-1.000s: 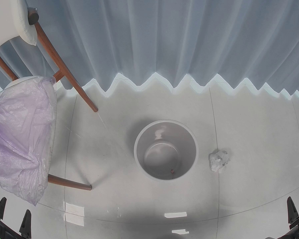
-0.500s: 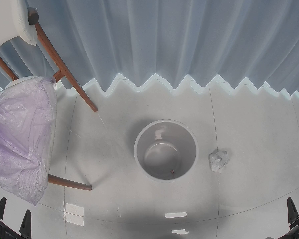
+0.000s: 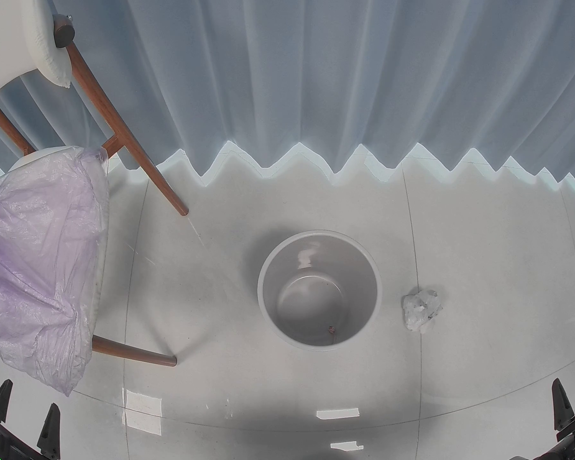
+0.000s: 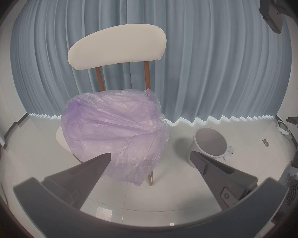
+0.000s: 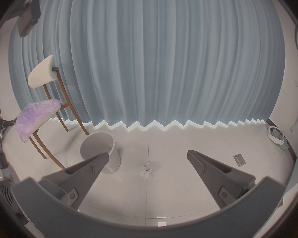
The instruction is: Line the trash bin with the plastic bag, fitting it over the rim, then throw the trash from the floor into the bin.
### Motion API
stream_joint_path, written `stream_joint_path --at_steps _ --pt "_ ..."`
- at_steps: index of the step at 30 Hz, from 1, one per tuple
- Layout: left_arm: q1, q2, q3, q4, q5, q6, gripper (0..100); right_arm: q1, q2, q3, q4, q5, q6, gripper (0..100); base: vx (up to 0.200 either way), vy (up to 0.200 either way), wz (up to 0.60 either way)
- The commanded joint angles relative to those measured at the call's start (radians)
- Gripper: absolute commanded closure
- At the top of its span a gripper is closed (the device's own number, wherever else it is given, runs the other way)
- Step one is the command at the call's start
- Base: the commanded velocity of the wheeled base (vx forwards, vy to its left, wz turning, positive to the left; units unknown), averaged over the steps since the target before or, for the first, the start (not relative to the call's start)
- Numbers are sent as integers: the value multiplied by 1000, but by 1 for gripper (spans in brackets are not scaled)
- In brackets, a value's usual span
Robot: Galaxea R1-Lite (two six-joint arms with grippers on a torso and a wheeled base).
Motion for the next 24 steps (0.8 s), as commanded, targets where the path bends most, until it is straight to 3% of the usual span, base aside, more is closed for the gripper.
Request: stream_joint_path --at_steps 1,24 --pt "0 -15 18 0 0 0 0 0 -17 18 0 0 -1 0 0 0 0" --pt "0 -15 18 0 -2 3 0 0 -17 18 0 0 -1 0 0 0 0"
